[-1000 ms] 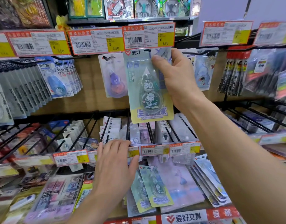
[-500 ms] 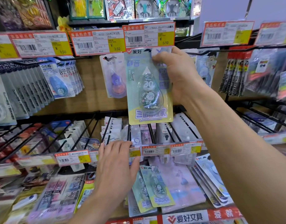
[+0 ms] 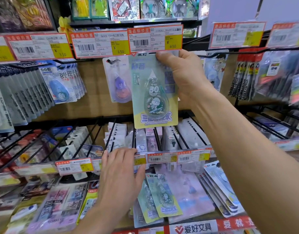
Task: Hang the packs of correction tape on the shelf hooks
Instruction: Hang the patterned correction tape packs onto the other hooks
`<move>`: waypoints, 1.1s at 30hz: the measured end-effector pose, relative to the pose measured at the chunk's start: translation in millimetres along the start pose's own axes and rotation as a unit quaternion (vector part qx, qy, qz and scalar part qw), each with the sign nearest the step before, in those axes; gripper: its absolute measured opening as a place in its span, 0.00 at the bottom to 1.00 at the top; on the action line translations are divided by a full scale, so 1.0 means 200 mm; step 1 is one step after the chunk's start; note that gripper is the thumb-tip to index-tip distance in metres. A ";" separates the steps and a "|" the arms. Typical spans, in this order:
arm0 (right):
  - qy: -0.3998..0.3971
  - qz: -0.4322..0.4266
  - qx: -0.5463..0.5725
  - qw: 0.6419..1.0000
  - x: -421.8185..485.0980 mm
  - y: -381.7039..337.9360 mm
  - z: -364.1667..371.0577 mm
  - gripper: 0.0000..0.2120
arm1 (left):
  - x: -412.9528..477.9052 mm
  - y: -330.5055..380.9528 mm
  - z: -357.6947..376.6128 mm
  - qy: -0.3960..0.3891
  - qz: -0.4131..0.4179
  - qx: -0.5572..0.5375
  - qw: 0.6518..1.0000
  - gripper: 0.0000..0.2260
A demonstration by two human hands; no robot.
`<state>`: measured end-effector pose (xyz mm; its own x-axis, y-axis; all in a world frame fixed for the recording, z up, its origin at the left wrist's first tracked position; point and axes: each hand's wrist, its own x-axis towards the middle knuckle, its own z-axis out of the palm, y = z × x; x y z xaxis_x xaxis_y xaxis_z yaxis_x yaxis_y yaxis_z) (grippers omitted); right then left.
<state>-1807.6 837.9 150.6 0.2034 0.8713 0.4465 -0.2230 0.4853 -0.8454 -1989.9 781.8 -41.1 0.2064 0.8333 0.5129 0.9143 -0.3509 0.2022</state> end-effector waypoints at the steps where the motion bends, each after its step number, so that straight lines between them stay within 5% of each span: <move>1: -0.004 0.008 0.003 1.000 0.00 0.00 0.00 0.01 | 0.00 0.00 0.00 0.000 0.001 0.000 1.000 0.18; 13: -0.043 -0.023 -0.066 0.997 0.02 -0.02 -0.05 0.05 | 0.00 0.00 0.00 0.003 0.001 -0.007 1.000 0.18; 20: 0.055 -0.043 -0.142 0.987 0.09 0.09 -0.06 0.02 | 0.00 -0.01 0.00 0.007 0.001 -0.007 1.000 0.18; 33: 0.159 -0.036 -0.308 0.937 0.40 0.26 -0.04 0.18 | 0.00 0.00 -0.01 -0.006 -0.003 0.001 1.000 0.19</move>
<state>-1794.6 931.0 139.9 0.4925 0.7252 0.4811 0.3740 0.3228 -0.8694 -1990.9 781.6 -39.8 0.2049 0.8402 0.5021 0.9160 -0.3454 0.2043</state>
